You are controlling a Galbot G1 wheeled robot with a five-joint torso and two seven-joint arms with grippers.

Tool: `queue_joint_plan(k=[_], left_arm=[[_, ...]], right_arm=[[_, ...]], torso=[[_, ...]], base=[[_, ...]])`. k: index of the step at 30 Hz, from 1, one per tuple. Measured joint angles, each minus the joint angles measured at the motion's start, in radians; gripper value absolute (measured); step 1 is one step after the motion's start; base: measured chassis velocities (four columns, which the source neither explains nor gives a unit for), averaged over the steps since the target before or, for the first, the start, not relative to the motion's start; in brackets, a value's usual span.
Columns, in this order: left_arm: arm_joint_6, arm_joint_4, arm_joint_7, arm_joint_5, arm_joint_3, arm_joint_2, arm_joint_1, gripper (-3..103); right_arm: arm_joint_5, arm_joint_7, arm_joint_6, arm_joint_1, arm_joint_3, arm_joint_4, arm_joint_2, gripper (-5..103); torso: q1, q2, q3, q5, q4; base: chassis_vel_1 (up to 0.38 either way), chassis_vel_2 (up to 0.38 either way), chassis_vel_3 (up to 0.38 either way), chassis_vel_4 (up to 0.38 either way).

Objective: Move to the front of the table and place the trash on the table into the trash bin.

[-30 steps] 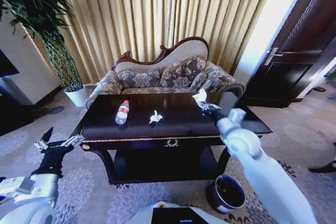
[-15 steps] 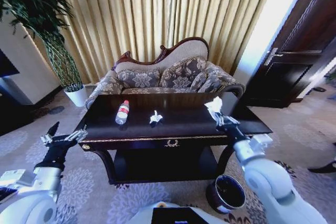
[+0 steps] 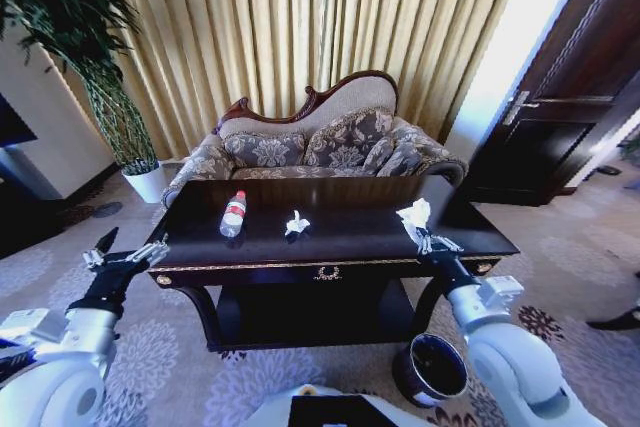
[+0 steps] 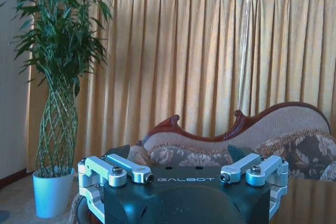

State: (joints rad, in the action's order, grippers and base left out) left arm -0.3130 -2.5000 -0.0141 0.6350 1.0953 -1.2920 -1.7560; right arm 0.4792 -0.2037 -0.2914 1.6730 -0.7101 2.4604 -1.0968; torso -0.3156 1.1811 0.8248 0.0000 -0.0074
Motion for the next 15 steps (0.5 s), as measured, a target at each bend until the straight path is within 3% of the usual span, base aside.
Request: queue_joint_plan(k=[15], left_arm=[[-0.001,0.000,-0.003,-0.025,0.008,0.002,-0.029,100]], right_arm=[[-0.018,-0.002,0.002,0.021,-0.002,0.006,-0.025,0]], torso=[[0.000,0.000,0.000,0.0000,0.0000]], base=[[0.018,-0.019,-0.014,0.019]])
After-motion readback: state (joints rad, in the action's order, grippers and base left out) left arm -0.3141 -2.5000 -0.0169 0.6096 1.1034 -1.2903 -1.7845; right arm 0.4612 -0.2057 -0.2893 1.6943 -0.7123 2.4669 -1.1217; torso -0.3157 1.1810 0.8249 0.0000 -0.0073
